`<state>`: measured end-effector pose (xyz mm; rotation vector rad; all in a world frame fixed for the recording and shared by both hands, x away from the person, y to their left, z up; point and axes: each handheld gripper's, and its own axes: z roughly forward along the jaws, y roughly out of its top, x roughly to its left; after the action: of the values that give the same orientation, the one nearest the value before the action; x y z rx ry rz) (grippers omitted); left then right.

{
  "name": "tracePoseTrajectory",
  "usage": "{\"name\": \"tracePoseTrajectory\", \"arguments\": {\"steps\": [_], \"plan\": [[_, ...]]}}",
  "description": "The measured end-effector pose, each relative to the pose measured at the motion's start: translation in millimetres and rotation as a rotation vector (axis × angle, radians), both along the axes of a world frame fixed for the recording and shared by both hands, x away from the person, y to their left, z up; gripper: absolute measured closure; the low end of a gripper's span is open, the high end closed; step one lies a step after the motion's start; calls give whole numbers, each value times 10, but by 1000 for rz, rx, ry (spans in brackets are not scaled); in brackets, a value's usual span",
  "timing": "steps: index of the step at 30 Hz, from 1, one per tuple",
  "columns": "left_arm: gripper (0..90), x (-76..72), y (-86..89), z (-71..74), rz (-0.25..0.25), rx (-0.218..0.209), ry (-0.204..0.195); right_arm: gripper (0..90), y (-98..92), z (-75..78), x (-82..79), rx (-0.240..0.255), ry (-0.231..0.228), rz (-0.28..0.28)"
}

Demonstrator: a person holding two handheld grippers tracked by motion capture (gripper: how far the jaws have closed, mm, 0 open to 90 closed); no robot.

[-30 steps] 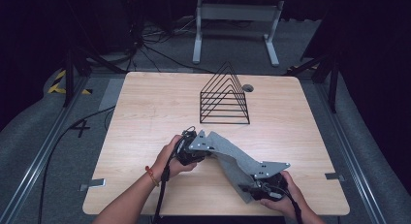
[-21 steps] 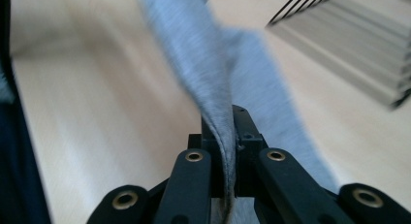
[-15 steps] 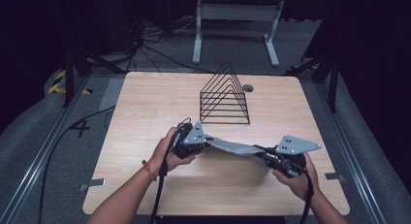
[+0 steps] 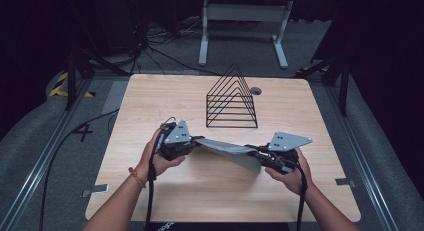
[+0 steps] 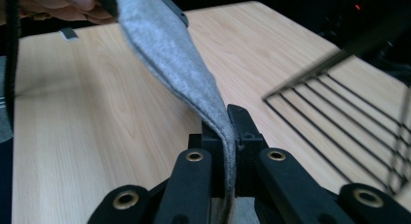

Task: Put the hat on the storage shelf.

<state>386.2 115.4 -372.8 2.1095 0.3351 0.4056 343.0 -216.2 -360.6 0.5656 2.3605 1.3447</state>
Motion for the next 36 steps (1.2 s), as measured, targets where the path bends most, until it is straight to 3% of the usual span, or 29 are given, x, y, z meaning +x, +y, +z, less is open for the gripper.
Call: {"name": "tracePoseTrajectory", "arguments": {"steps": [6, 8, 11, 12, 15, 16, 19, 21, 23, 27, 32, 36], "plan": [[871, -59, 441, 89, 6, -11, -4, 876, 325, 92, 111, 20, -17, 110], [870, -47, 597, 134, 34, -19, -6, 876, 436, 109, 138, 13, -13, 138], [871, -47, 756, 189, 37, 4, -4, 877, 641, 155, 172, 3, -36, 179], [871, -23, 828, 234, 30, -18, 41, 877, 695, 172, 180, 5, -39, 188], [871, -5, 1030, 500, 52, -104, 6, 878, 855, 219, 196, 15, -46, 204], [871, -2, 1046, 611, 45, -111, -13, 878, 901, 246, 185, 10, -61, 209], [871, 29, 948, 928, 27, -51, -60, 879, 951, 389, 144, 22, -103, 206], [871, 88, 864, 1079, 21, -34, -67, 879, 894, 507, 136, 42, -125, 187], [870, 162, 749, 1160, 13, -12, -71, 879, 787, 623, 146, 56, -146, 157], [871, 332, 471, 1189, 0, 35, -68, 879, 535, 822, 227, 70, -172, 90], [871, 517, 219, 1202, -8, -5, -63, 879, 248, 1016, 400, 81, -180, 20], [871, 634, 32, 1322, -1, -18, -79, 879, 82, 1225, 529, 81, -201, -20]]}}
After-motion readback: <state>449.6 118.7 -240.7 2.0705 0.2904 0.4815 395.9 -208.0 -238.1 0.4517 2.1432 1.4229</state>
